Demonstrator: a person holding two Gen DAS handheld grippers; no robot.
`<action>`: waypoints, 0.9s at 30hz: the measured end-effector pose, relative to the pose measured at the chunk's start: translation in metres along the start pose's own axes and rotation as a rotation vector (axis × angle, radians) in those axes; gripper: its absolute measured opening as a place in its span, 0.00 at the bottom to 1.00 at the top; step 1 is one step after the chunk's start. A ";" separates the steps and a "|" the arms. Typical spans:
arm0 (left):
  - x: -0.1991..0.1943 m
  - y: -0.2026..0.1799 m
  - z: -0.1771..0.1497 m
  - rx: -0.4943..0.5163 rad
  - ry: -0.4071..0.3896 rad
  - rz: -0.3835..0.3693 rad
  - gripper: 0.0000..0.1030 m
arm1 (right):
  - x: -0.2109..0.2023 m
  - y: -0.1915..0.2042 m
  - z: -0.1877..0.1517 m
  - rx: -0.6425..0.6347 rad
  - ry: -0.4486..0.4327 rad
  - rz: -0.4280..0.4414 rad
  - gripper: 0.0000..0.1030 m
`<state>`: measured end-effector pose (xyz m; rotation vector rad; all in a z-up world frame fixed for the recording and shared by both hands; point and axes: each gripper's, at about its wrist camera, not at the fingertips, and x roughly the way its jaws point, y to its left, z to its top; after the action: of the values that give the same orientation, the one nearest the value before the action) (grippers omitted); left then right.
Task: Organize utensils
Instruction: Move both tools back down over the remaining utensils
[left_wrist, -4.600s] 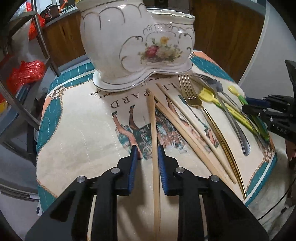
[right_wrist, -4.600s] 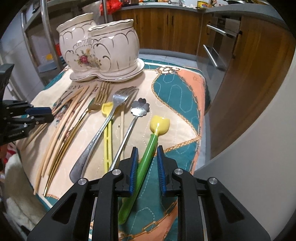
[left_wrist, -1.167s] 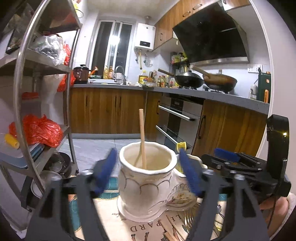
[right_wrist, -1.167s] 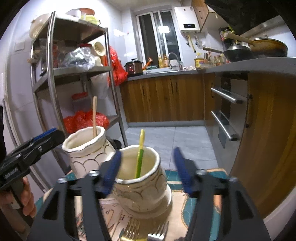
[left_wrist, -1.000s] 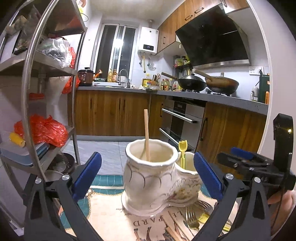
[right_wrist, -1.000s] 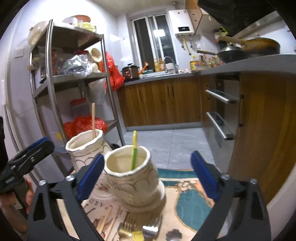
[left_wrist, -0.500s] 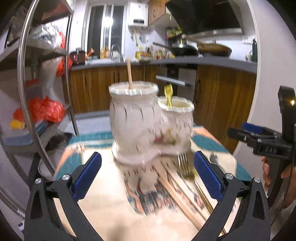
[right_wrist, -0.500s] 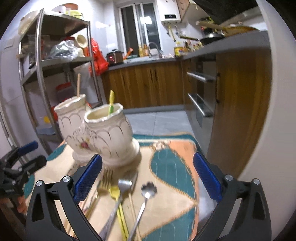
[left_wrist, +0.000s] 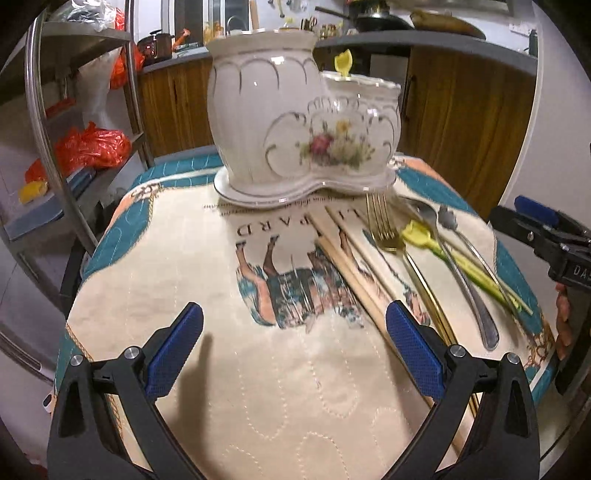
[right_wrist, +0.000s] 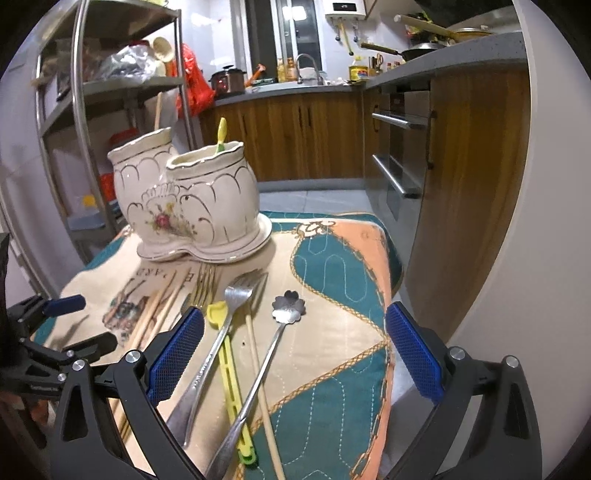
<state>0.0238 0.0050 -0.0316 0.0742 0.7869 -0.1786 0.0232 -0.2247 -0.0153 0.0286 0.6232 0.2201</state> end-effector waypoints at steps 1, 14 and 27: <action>0.000 -0.001 0.000 0.003 0.007 0.003 0.95 | 0.001 0.000 0.000 -0.002 0.008 -0.006 0.95; 0.006 -0.015 0.005 -0.010 0.072 0.050 0.91 | 0.006 -0.001 -0.004 -0.027 0.055 -0.015 0.95; 0.004 -0.039 0.015 0.075 0.140 -0.016 0.25 | 0.007 -0.002 -0.005 -0.030 0.108 0.061 0.92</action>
<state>0.0293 -0.0362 -0.0240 0.1529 0.9203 -0.2195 0.0262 -0.2254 -0.0241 0.0068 0.7273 0.2917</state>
